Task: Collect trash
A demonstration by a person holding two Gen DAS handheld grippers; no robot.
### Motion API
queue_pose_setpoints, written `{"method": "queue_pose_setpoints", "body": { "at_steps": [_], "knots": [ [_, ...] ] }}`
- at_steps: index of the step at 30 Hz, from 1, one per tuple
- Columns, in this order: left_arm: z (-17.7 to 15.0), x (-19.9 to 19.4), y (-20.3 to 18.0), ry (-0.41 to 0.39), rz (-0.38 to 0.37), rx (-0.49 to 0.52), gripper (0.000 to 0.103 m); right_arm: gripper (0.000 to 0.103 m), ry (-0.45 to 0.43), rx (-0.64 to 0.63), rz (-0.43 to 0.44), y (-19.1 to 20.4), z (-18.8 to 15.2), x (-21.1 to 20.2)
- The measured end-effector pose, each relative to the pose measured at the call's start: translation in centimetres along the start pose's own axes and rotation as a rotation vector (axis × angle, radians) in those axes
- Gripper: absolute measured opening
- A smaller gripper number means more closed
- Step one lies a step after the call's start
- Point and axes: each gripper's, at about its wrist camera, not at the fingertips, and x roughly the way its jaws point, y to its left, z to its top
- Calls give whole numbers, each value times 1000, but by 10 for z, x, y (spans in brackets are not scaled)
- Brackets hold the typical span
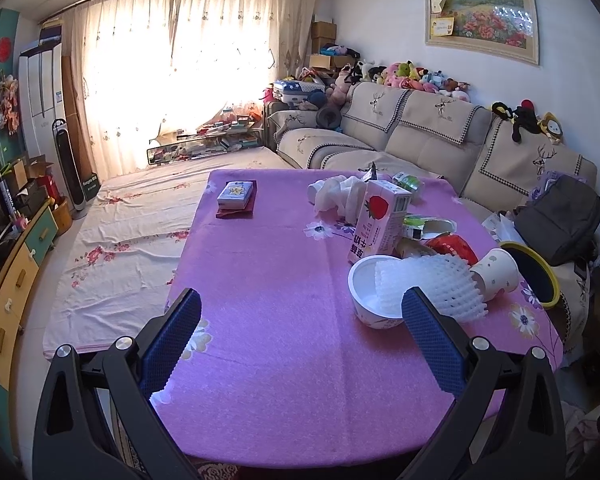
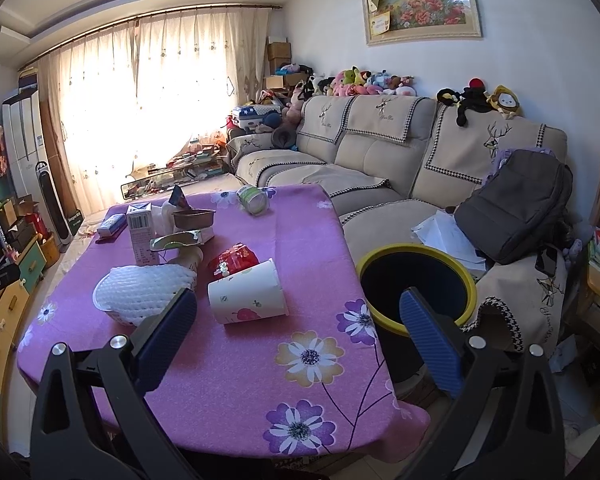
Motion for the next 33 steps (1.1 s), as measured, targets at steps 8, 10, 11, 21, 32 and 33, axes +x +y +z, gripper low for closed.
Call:
{"method": "queue_pose_setpoints", "body": {
  "at_steps": [8, 10, 11, 21, 32, 33],
  "knots": [
    [0, 1, 0, 1, 0, 1, 99, 97, 3, -3, 0, 2, -2, 4],
    [0, 0, 0, 0, 0, 0, 99, 97, 4, -2, -2, 2, -2, 4],
    [0, 0, 0, 0, -1, 0, 99, 97, 3, -3, -2, 2, -2, 4],
    [-1, 2, 0, 2, 0, -1, 99, 97, 11, -3, -1, 3, -5, 9],
    [-2, 14, -6, 26, -30, -2, 99, 97, 73, -63, 40, 14, -11, 39],
    [0, 15, -7, 26, -33, 0, 99, 97, 87, -81, 52, 18, -11, 47]
  ]
}}
